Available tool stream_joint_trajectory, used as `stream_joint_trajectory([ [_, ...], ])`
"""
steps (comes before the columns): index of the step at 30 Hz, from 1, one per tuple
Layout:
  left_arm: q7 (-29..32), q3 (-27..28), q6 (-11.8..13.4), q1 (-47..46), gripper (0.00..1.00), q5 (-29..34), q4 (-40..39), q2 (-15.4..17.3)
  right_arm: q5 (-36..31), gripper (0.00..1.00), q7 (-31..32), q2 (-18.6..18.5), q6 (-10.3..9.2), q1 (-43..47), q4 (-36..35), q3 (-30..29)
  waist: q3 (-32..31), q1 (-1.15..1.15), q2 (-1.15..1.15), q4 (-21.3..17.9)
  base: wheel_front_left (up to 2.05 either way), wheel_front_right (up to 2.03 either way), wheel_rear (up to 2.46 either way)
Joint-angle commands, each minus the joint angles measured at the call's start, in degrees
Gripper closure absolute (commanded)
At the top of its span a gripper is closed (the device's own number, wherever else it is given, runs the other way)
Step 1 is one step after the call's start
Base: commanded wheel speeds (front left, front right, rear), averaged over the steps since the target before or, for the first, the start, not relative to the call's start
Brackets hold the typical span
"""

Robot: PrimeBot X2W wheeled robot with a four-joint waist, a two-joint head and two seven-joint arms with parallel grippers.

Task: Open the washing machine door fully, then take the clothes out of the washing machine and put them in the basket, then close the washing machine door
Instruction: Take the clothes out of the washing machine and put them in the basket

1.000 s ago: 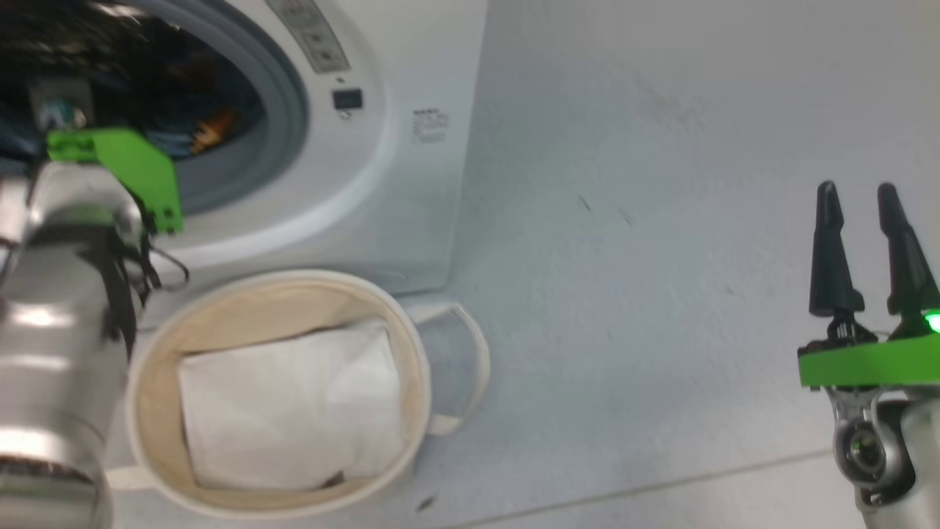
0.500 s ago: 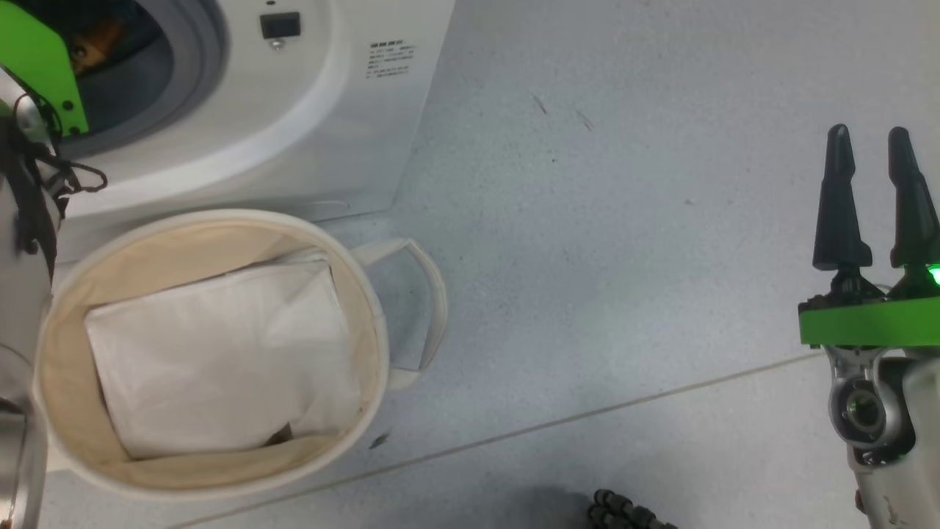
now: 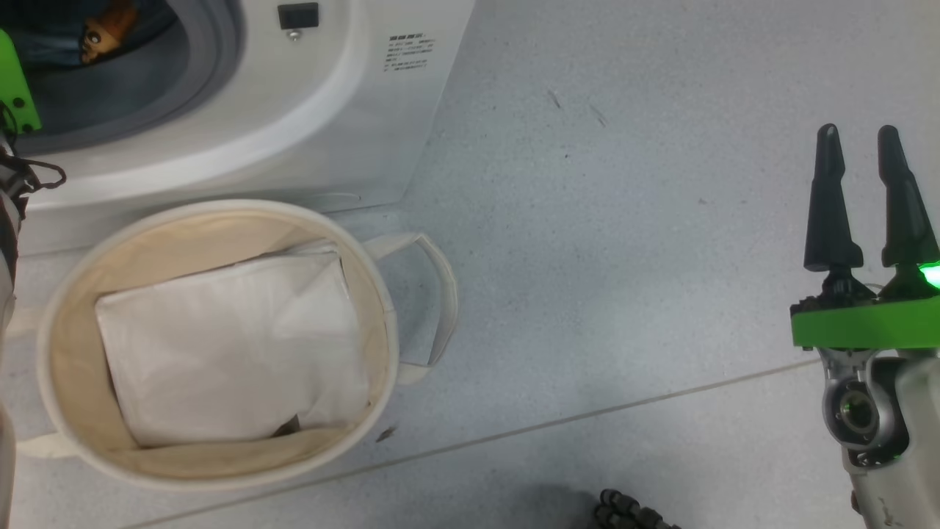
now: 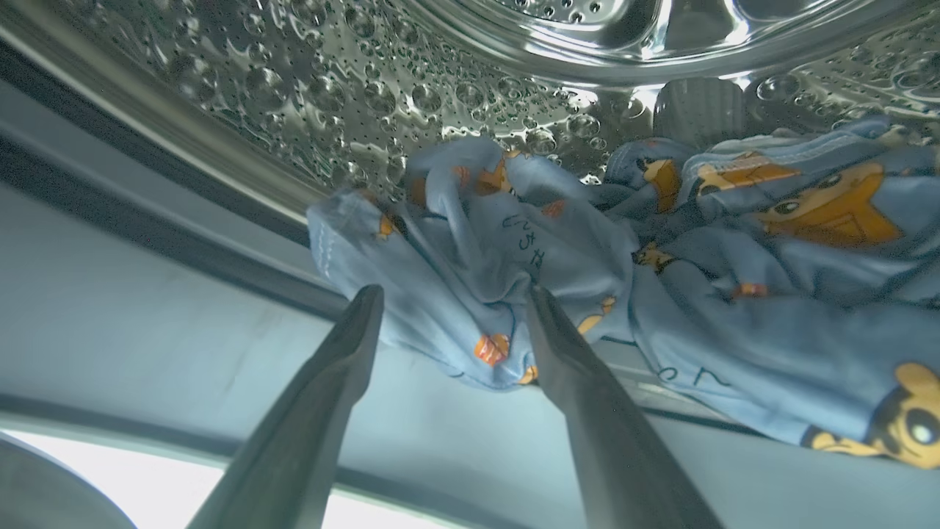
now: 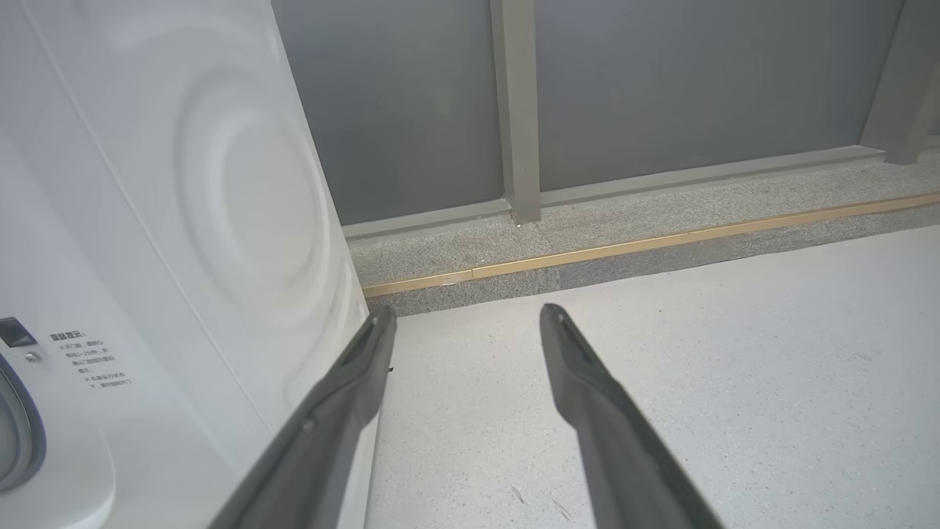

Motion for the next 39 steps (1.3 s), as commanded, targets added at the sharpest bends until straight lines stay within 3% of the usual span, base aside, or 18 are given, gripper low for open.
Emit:
stream_joint_trajectory([
  [1,-0.1,0.8,0.4,-2.6,0.0,-0.3,-1.1,2.7,0.4,0.0,-0.3,-1.5,0.31,-0.1,-1.9,0.6,0.6,-0.01,0.0,0.1,0.0,0.0,0.0],
  [18,-0.2,0.0,1.3,-5.4,0.0,-1.4,-1.0,1.8,0.7,0.0,-0.3,-2.1,0.31,-0.7,-2.3,0.5,4.8,-0.01,0.0,0.4,0.0,0.0,0.0],
  [19,-0.6,-0.1,1.2,-5.5,0.28,-1.4,-1.0,1.7,0.7,0.0,-0.3,-2.2,0.31,-0.7,-2.3,0.5,4.9,-0.01,0.0,0.5,0.0,0.0,0.0],
  [20,-0.9,-0.2,1.2,-5.6,1.0,-1.5,-1.0,1.6,0.7,0.0,-0.3,-2.3,0.31,-0.8,-2.3,0.5,5.0,-0.01,0.0,0.6,0.0,0.0,0.0],
  [26,-3.3,-0.1,-0.1,-5.4,1.0,-2.3,-1.0,1.2,0.7,0.0,-0.3,-2.6,0.31,-1.0,-2.3,0.4,5.0,-0.01,0.0,1.1,0.0,0.0,0.0],
  [33,-11.2,1.0,-3.0,-4.4,1.0,-4.2,-1.3,1.3,0.5,0.0,-0.3,-2.8,0.31,-0.8,-1.7,0.4,2.9,-0.01,0.0,1.6,0.0,0.0,0.0],
  [39,-21.0,4.0,-7.8,-0.8,1.0,-8.1,-2.1,1.1,0.1,0.0,-0.3,-2.9,0.31,0.1,-0.8,0.7,-1.3,-0.01,0.0,2.1,0.0,0.0,0.0],
])
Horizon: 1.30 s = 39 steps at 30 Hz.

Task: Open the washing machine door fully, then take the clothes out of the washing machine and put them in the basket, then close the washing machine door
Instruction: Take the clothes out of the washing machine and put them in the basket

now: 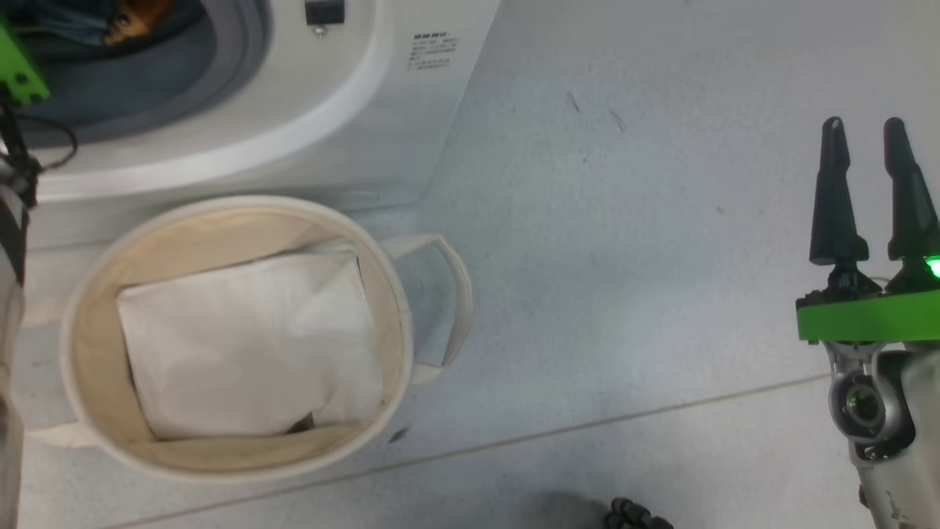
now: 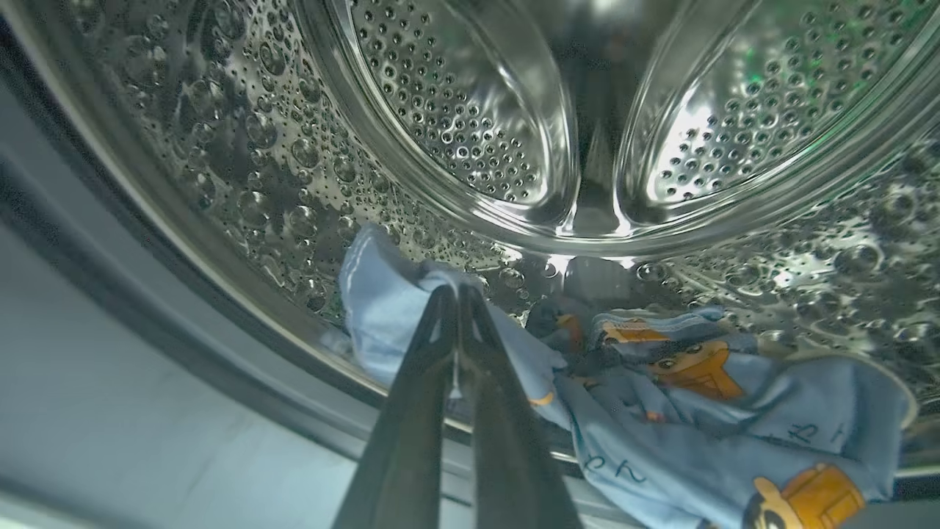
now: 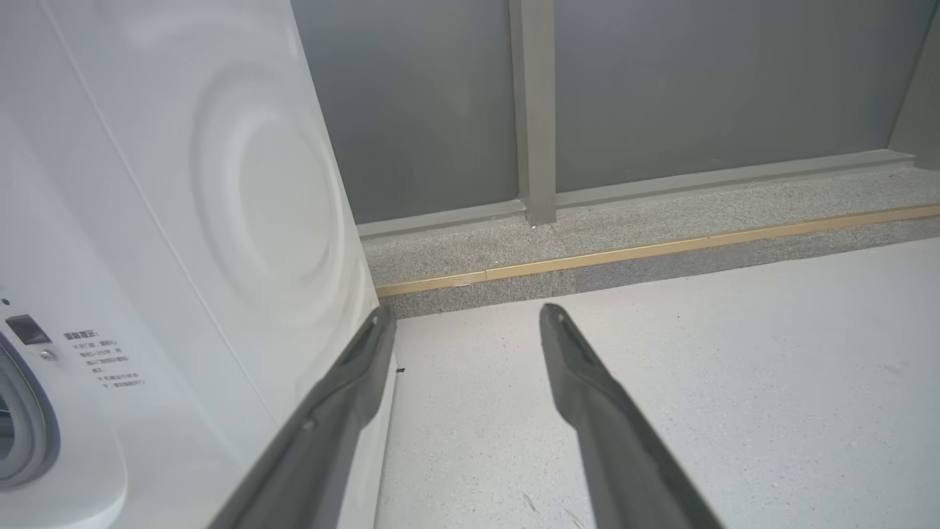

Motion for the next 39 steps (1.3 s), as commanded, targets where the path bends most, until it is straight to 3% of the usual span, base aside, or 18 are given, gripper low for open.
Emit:
stream_joint_trajectory([
  [1,-1.4,1.0,-1.1,0.0,1.0,-0.4,-2.2,2.2,-0.4,0.0,-0.3,-1.7,0.31,1.3,-1.3,0.7,-2.0,0.0,0.0,0.4,0.0,0.0,0.0],
  [4,-3.1,2.2,-4.2,2.6,1.0,-1.2,-6.9,2.6,-0.6,0.0,-0.3,-2.1,0.31,2.2,-0.7,0.8,-4.6,0.0,0.0,1.0,0.0,0.0,0.0],
  [11,-3.2,12.3,-8.2,17.1,1.0,0.7,-31.2,2.5,-1.0,0.0,-0.3,-2.4,0.31,4.4,0.2,1.1,-10.5,0.0,0.0,2.0,0.0,0.0,0.0],
  [24,-3.3,27.9,-18.8,39.8,1.0,7.3,-56.3,-7.6,-1.8,0.0,-0.3,-2.5,0.31,8.7,1.3,0.6,-18.8,0.0,0.0,4.2,0.0,0.0,0.0],
  [27,-3.3,30.6,-21.3,45.4,1.0,8.5,-63.4,-11.2,-2.1,0.0,-0.3,-2.7,0.31,10.0,1.5,0.5,-21.2,0.0,0.0,4.9,0.0,0.0,0.0],
  [34,-3.3,31.1,-22.7,51.2,1.0,8.1,-68.3,-14.2,-2.4,0.0,-0.3,-3.0,0.31,11.3,1.6,0.7,-23.8,0.0,0.0,6.0,0.0,0.0,0.0],
  [39,-3.3,29.8,-23.0,52.4,1.0,8.0,-65.3,-14.9,-2.4,0.0,-0.3,-3.2,0.31,11.4,1.3,1.1,-24.2,0.0,0.0,6.3,0.0,0.0,0.0],
])
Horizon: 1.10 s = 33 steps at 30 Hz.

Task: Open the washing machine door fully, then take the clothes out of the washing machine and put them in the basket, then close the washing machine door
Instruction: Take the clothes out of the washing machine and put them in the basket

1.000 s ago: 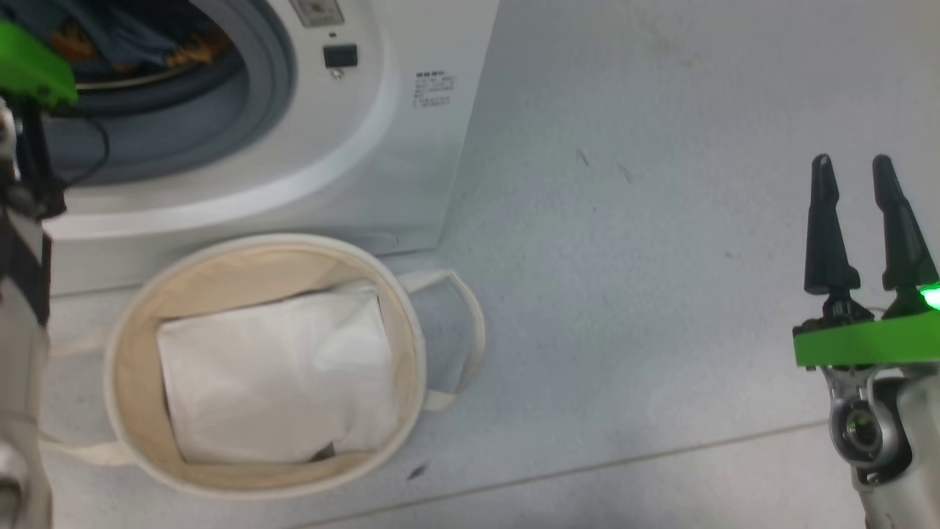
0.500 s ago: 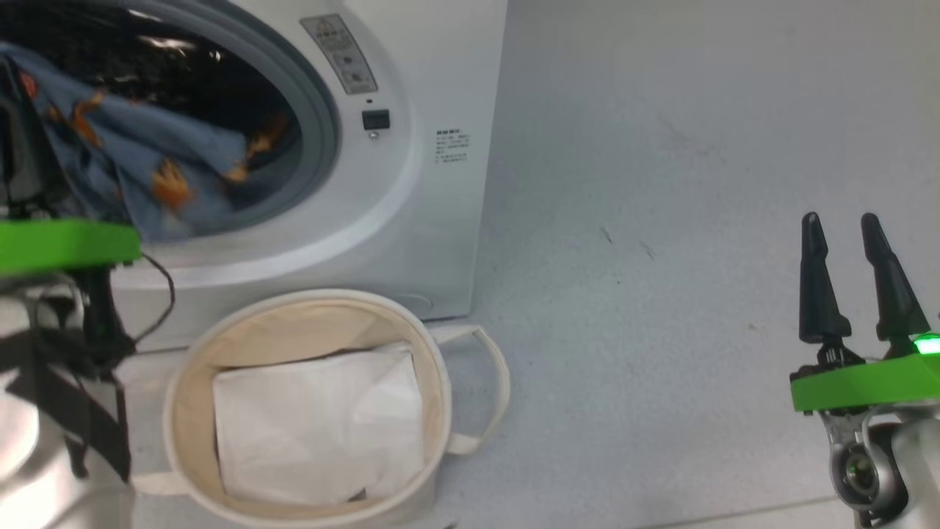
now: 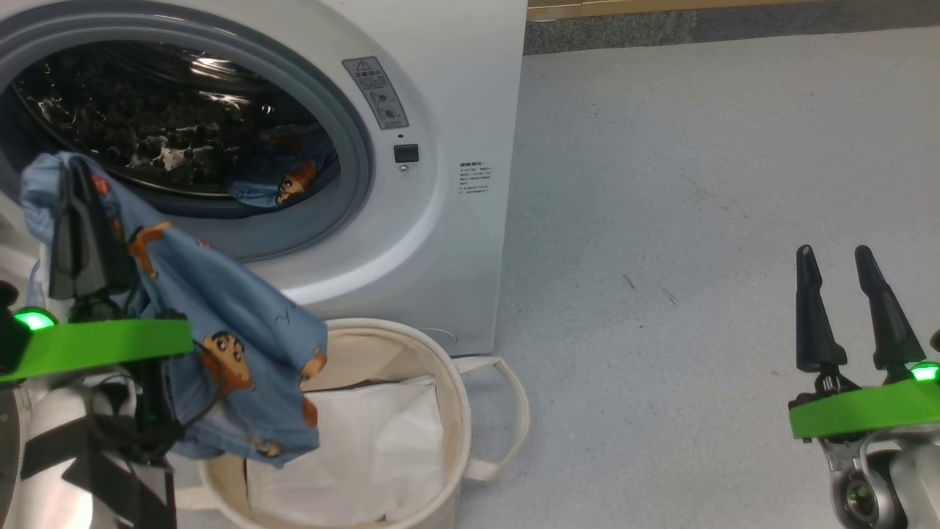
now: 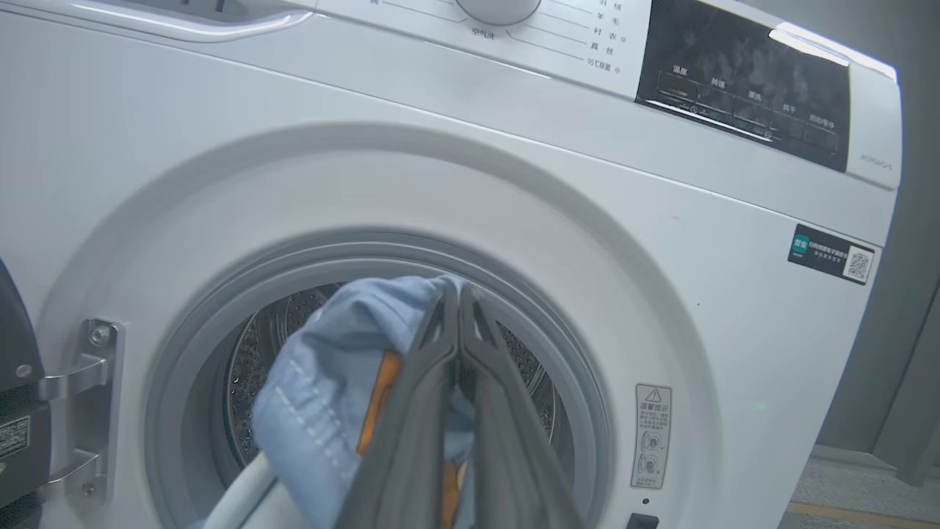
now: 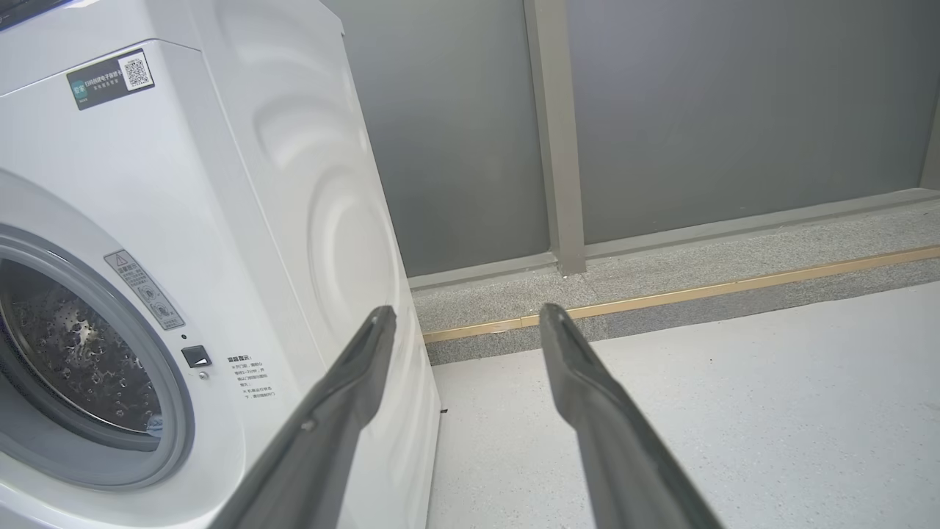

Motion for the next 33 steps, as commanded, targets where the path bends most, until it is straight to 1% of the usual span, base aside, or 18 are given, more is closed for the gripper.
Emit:
stream_joint_trajectory([
  [1,-0.2,1.0,-0.3,-1.0,1.0,-0.3,-1.3,1.0,-0.5,0.0,-0.3,-1.6,0.31,-0.5,-1.8,0.8,0.1,0.0,0.0,-0.1,0.0,0.0,0.0],
  [6,-0.2,0.0,-0.4,0.0,1.0,-0.6,1.1,1.0,-0.5,0.0,-0.3,-1.8,0.31,-0.7,-2.2,0.7,0.7,0.0,0.0,-1.0,0.0,0.0,0.0],
  [12,-0.2,0.6,-0.4,1.0,1.0,-0.3,3.2,1.2,-0.3,0.0,-0.3,-1.7,0.31,-1.1,-2.3,0.6,1.8,0.0,0.0,-2.5,0.0,0.0,0.0],
  [22,-0.2,-0.2,-0.4,2.1,1.0,-0.3,2.2,0.7,-0.2,0.0,-0.3,-1.6,0.31,-2.0,-2.9,0.1,3.7,0.0,0.0,-3.9,0.0,0.0,0.0],
  [24,-0.2,-0.5,-0.4,2.4,1.0,-0.1,3.1,0.5,-0.1,0.0,-0.3,-1.6,0.31,-2.1,-3.0,0.0,4.2,0.0,0.0,-3.9,0.0,0.0,0.0],
  [28,-0.2,-1.0,-0.4,2.3,1.0,0.2,7.6,0.4,0.0,0.0,-0.3,-1.6,0.31,-2.3,-3.5,-0.2,5.5,0.0,0.0,-3.9,0.0,0.0,0.0],
  [33,-0.2,-1.2,-0.4,1.2,1.0,0.6,18.3,0.8,0.1,0.0,-0.3,-2.0,0.31,-3.4,-4.1,-0.5,7.4,0.0,0.0,-4.4,0.0,0.0,0.0],
])
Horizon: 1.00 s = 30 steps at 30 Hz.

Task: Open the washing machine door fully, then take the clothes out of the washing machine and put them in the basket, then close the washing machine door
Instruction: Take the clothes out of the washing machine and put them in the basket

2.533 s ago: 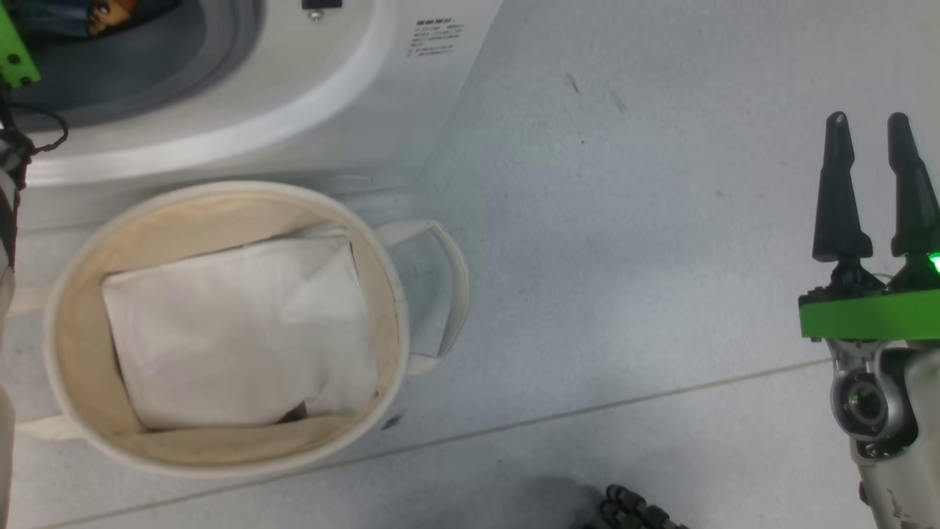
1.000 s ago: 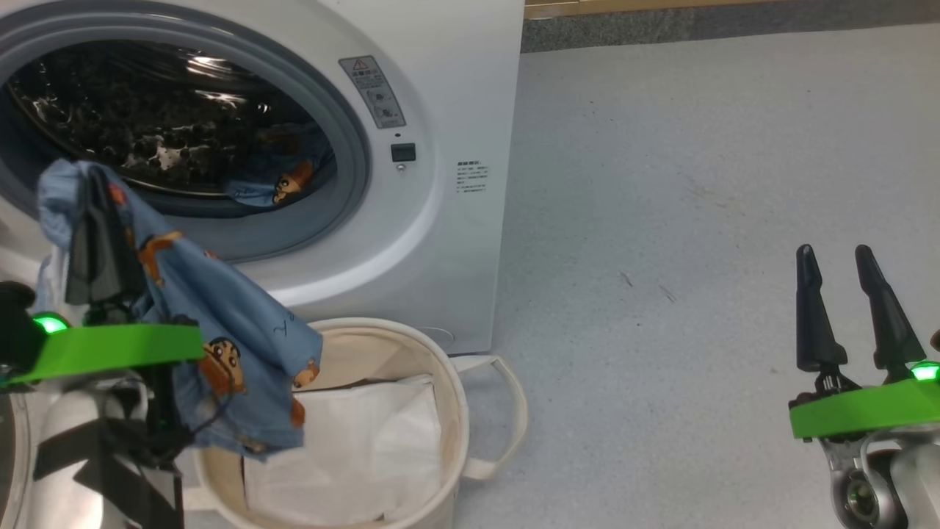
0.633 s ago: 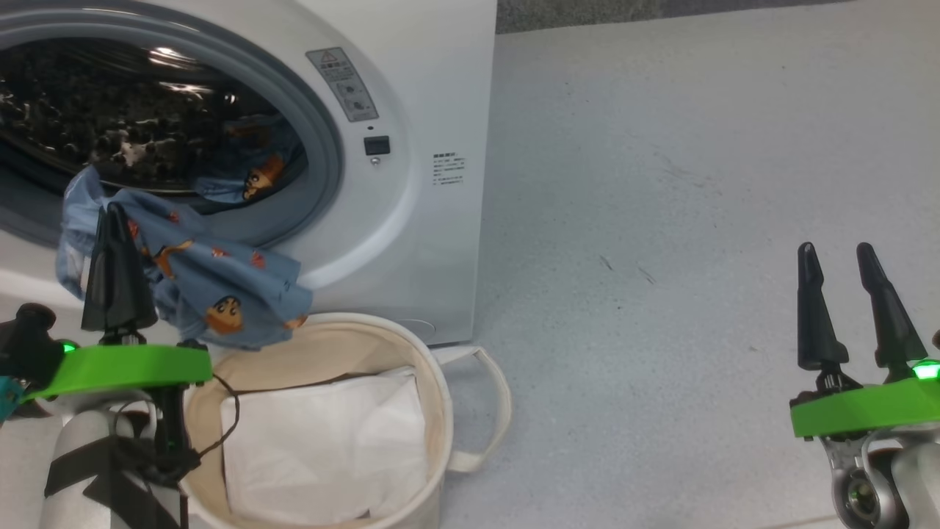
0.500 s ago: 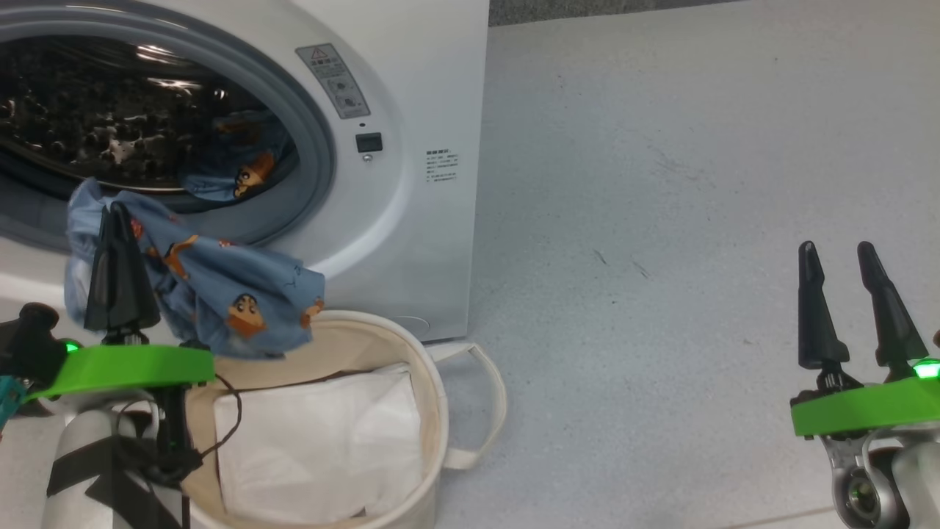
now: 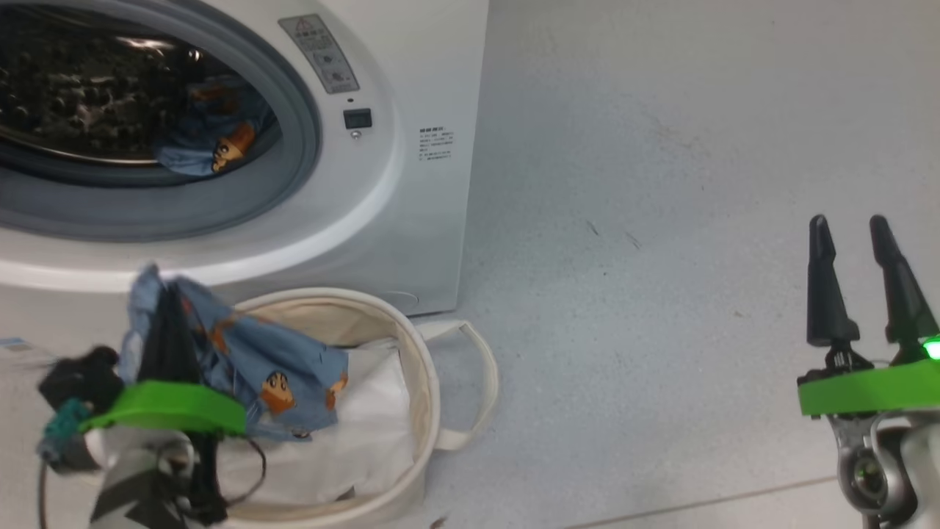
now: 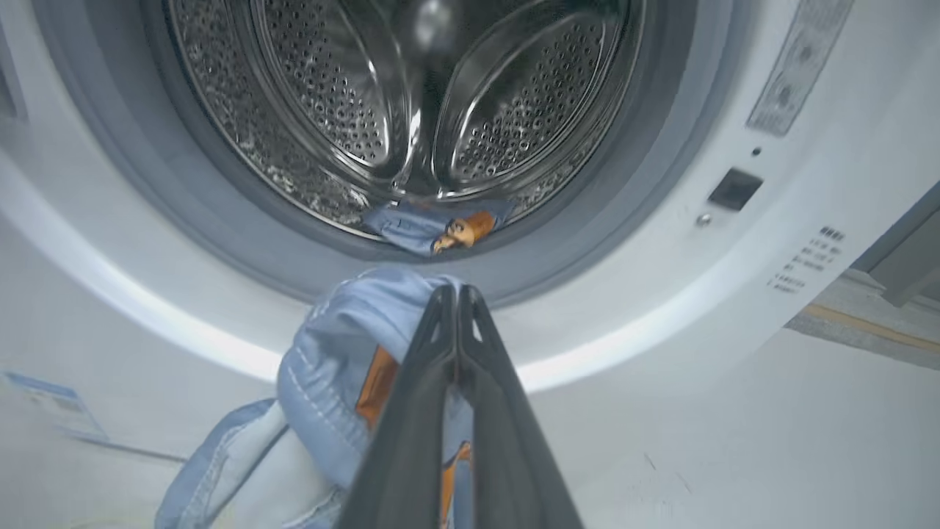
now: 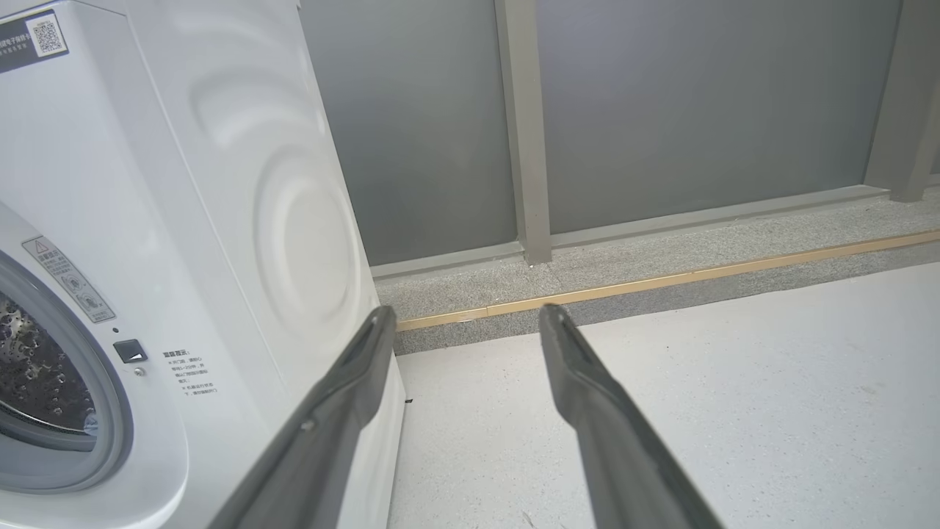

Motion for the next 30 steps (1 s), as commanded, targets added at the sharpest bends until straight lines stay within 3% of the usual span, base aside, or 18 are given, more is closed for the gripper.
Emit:
stream_joint_trajectory([
  [1,-0.3,1.1,-0.3,-1.7,1.0,0.4,1.1,1.3,0.1,0.0,-0.3,-1.8,0.3,-1.7,-2.2,0.2,0.9,0.0,0.0,-0.3,0.0,0.0,0.0],
  [12,-0.3,-3.4,-0.2,-10.4,1.0,0.5,31.4,4.8,0.8,0.0,-0.3,-2.7,0.3,-4.1,-3.3,-0.7,7.5,0.0,0.0,-2.4,0.0,0.0,0.0],
  [16,-0.2,-3.8,1.2,-14.3,1.0,1.0,40.5,6.0,1.2,0.0,-0.3,-2.7,0.3,-5.1,-3.7,-1.0,10.5,0.0,0.0,-3.8,0.0,0.0,0.0],
  [27,5.4,-4.6,4.7,-18.9,1.0,0.9,45.4,7.9,1.8,0.0,-0.3,-0.7,0.3,-7.5,-4.4,-1.8,16.1,0.0,0.0,-5.8,0.0,0.0,0.0],
  [28,5.9,-4.6,4.8,-18.9,0.73,0.8,45.5,7.9,1.8,0.0,-0.3,-0.6,0.3,-7.6,-4.3,-1.8,16.0,0.0,0.0,-5.8,0.0,0.0,0.0],
  [29,6.1,-4.8,5.0,-18.9,0.01,0.9,45.5,8.0,1.8,0.0,-0.3,-0.5,0.3,-7.7,-4.2,-1.8,16.0,0.0,0.0,-5.8,0.0,0.0,0.0],
  [30,6.2,-5.2,5.1,-18.9,0.0,1.2,45.6,8.0,1.8,0.0,-0.3,-0.4,0.3,-7.8,-4.2,-1.8,15.8,0.0,0.0,-5.7,0.0,0.0,0.0],
])
